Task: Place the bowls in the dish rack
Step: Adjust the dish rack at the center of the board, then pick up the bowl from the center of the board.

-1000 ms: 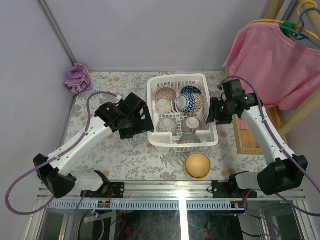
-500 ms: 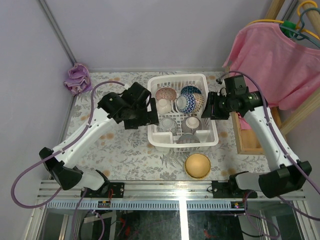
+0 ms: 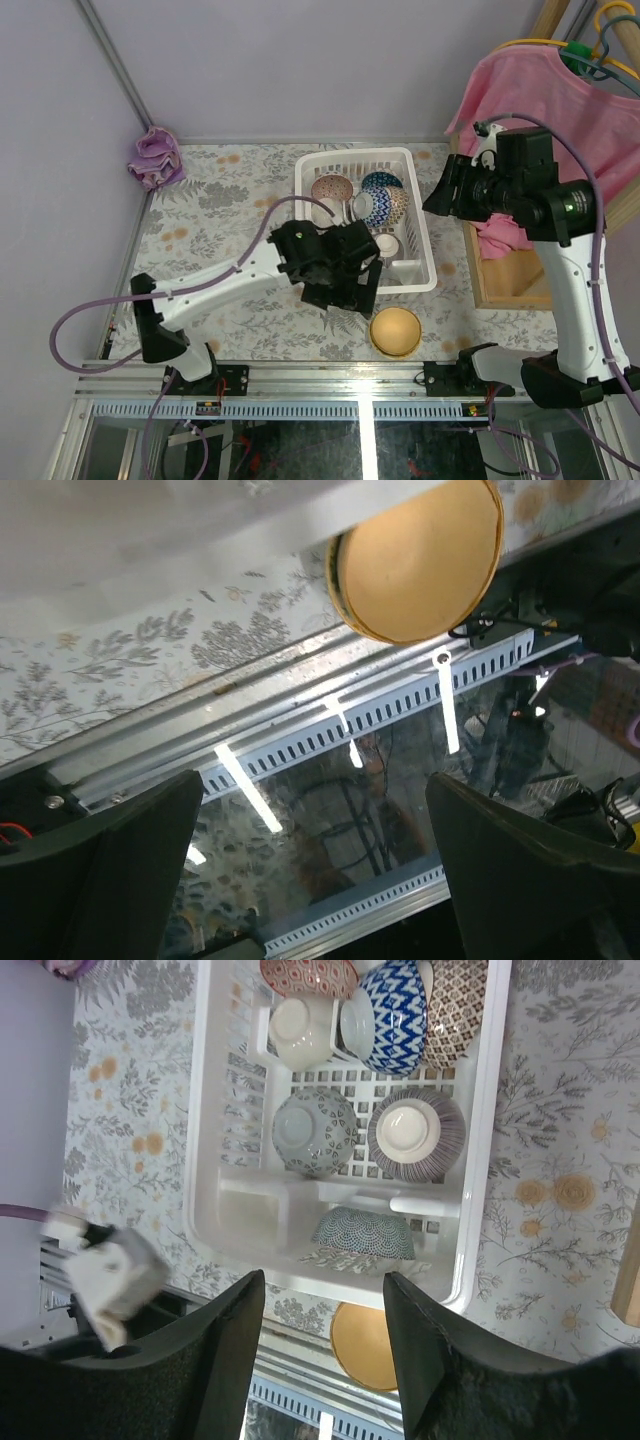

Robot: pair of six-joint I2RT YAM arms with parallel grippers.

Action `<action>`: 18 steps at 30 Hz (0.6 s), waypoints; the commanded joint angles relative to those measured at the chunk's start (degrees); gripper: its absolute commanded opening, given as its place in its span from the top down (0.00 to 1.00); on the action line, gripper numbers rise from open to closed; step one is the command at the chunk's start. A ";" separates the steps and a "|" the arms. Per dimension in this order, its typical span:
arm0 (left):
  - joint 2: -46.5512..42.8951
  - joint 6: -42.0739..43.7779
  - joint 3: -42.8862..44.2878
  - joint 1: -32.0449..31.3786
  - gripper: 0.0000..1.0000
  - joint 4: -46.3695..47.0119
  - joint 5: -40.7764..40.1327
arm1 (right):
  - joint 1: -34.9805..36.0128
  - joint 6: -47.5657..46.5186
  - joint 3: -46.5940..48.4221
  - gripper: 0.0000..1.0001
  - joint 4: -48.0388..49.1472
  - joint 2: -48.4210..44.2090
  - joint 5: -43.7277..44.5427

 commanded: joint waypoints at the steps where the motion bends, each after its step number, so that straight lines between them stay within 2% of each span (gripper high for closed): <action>1: 5.28 -3.59 3.09 -4.20 0.07 1.01 3.89 | 0.19 -0.10 5.80 0.42 -8.22 0.26 -0.34; 7: 13.70 -7.46 6.68 -8.19 0.09 3.78 4.83 | 0.14 -2.15 7.27 0.41 -10.28 -1.19 -1.26; 18: 20.25 -12.89 4.03 -10.65 0.20 11.52 3.42 | 0.17 -5.04 7.77 0.39 -12.94 -3.73 -1.30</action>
